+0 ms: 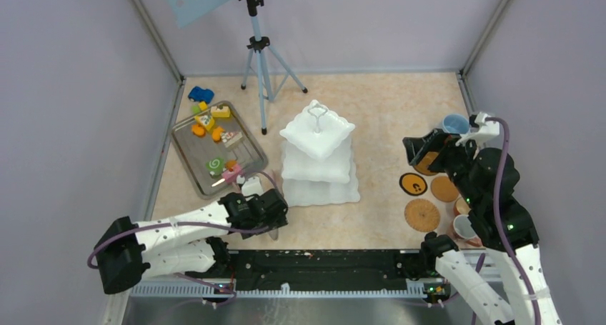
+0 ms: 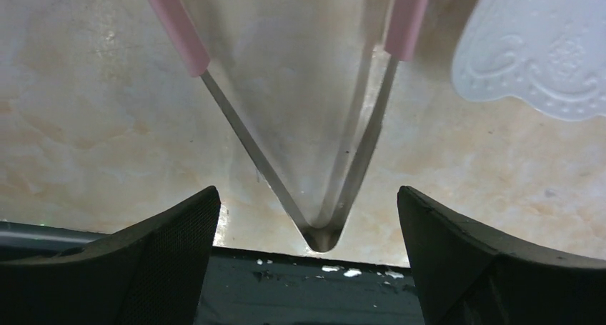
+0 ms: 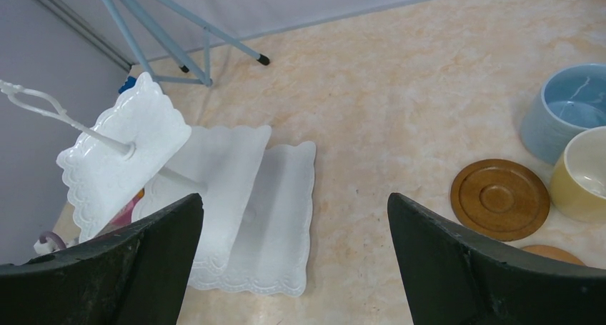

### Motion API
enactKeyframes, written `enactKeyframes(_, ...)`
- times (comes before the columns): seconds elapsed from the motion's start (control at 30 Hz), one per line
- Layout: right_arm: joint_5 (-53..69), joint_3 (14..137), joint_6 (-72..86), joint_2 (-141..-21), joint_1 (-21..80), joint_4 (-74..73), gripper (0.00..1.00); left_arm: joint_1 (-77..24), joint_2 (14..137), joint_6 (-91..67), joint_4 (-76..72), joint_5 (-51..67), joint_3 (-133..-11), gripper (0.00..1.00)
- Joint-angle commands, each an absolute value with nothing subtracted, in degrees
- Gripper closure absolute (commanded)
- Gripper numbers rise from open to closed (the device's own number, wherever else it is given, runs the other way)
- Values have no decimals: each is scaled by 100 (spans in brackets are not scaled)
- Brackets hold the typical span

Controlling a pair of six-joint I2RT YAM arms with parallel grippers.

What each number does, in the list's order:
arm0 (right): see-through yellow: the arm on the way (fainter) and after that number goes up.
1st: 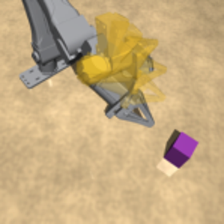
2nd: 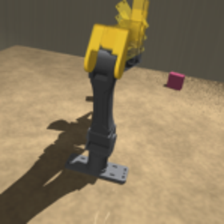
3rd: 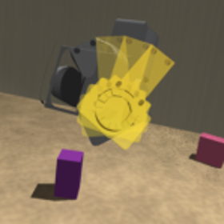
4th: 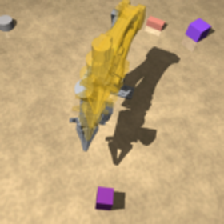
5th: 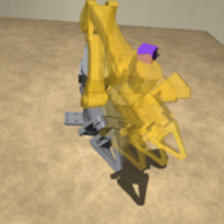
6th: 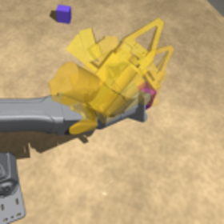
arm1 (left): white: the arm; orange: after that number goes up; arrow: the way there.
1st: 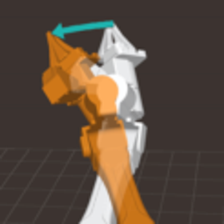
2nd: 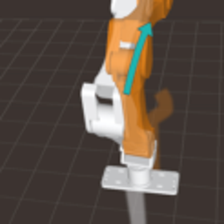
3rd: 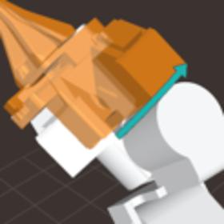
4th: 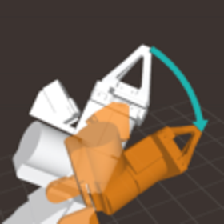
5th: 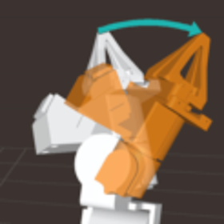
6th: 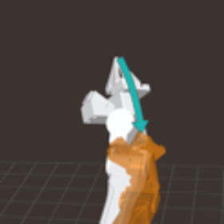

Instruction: Serve the afternoon tea

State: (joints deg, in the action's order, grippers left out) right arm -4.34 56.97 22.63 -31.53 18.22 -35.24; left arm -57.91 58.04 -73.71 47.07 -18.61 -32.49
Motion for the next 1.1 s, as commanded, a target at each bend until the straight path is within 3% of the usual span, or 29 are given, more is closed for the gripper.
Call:
enactKeyframes(0.0, -400, 5711, 2298, -3036, 1870, -3433, 1, -6053, 6047, -8040, 4705, -2629, -3049, 1)
enactKeyframes(0.13, -404, 5601, 2287, -2990, 1869, -3382, 1, -6311, 6341, -8302, 4532, -3565, -2927, 6)
enactKeyframes(0.47, -281, 5308, 2357, -2990, 1871, -3185, 1, -6901, 7932, -9436, 4518, -5152, -3212, 4)
enactKeyframes(0.9, -371, 5300, 2300, -2900, 1871, -3215, 1, -6996, 8653, -10090, 4233, -5289, -2919, 6)
enactKeyframes(1.07, -362, 5251, 2331, -2895, 1869, -3169, 1, -7029, 8878, -10198, 4259, -5316, -2941, 13)
